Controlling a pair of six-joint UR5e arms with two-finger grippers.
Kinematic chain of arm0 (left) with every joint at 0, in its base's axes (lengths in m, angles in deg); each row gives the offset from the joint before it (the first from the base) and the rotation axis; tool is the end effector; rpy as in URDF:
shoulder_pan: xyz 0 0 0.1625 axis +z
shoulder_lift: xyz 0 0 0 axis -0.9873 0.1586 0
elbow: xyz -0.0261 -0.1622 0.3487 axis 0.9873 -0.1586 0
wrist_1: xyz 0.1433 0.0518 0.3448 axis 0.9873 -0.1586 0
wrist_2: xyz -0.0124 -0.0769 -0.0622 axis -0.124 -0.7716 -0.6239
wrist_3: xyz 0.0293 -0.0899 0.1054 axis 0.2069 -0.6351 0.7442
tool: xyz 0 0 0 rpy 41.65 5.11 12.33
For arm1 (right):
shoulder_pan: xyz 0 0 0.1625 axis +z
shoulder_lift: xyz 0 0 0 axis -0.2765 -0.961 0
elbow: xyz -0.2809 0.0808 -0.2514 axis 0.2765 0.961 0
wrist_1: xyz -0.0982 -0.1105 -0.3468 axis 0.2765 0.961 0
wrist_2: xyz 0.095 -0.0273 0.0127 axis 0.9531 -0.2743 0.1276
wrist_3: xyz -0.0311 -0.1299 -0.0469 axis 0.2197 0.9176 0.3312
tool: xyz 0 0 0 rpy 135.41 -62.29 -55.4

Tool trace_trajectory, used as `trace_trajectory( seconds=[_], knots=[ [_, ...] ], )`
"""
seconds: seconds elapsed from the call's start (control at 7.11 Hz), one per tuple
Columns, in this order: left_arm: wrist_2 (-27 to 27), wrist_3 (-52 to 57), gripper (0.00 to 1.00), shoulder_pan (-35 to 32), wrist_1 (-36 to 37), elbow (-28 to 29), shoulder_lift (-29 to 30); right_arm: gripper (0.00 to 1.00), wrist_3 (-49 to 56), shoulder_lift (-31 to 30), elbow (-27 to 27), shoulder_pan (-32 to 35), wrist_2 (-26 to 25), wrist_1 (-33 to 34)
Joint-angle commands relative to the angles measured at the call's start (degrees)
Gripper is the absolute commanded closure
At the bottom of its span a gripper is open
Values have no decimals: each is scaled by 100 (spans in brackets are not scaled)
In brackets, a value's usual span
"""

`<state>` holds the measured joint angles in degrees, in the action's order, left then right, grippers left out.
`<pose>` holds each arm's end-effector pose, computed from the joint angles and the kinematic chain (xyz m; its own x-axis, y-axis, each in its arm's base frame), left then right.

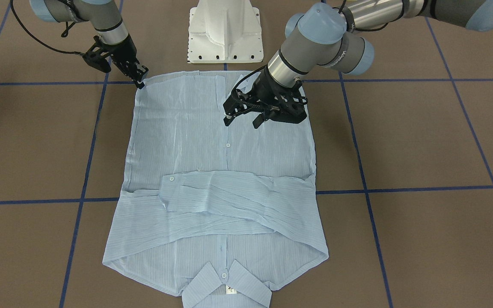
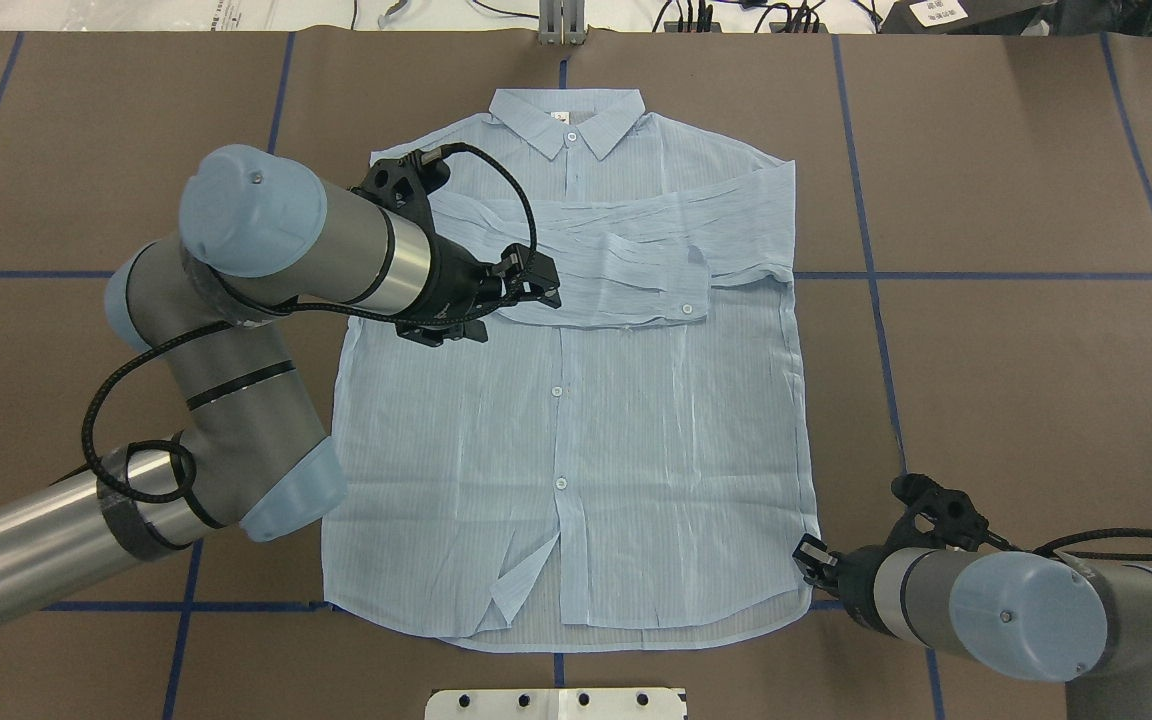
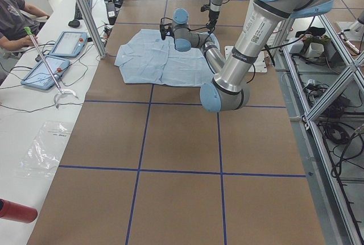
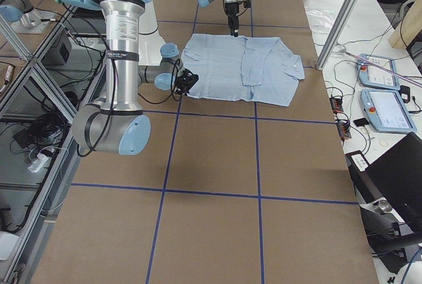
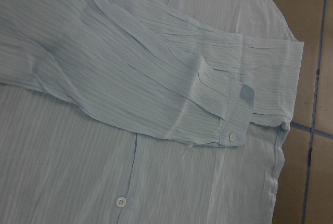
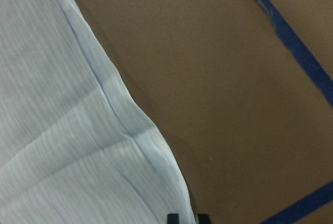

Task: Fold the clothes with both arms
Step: 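Move left gripper to the hem corner and grasp both hem corners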

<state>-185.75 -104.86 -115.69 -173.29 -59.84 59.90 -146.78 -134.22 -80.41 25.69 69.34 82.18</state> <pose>0.4766 -0.4249 0.1832 0.2144 -0.1805 -0.9599 0.2141 0.9676 -0.1341 -0.4373 -0.2124 0.4046 0.4518 0.5649 0.6905 -0.4566 0.8114 -0.3650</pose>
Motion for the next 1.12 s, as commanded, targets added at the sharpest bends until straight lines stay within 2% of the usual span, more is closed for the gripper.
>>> trace_trajectory(
  seconds=[0.0, 0.14, 0.28, 0.42, 0.7, 0.98],
  knots=[
    [378, -241, 6, 594, 138, -1088, -1104, 100, 11, -26, -112, 21, 19, 0],
    [1278, -287, 6, 1234, 1001, -1686, -1451, 100, 38, -35, -139, 21, 45, -9],
    [1792, -444, 6, 1745, 2001, -2092, -1567, 100, 29, -9, -139, 21, 28, -9],
    [1997, -497, 7, 2011, 2429, -2148, -1708, 100, 29, -35, -174, 39, 19, -17],
    [2166, -559, 11, 2190, 2565, -2193, -2260, 100, 29, -35, -174, 65, 19, -18],
    [2166, -777, 17, 2303, 2487, -2193, -2472, 100, 29, 0, -174, 65, 19, -18]
  ],
)
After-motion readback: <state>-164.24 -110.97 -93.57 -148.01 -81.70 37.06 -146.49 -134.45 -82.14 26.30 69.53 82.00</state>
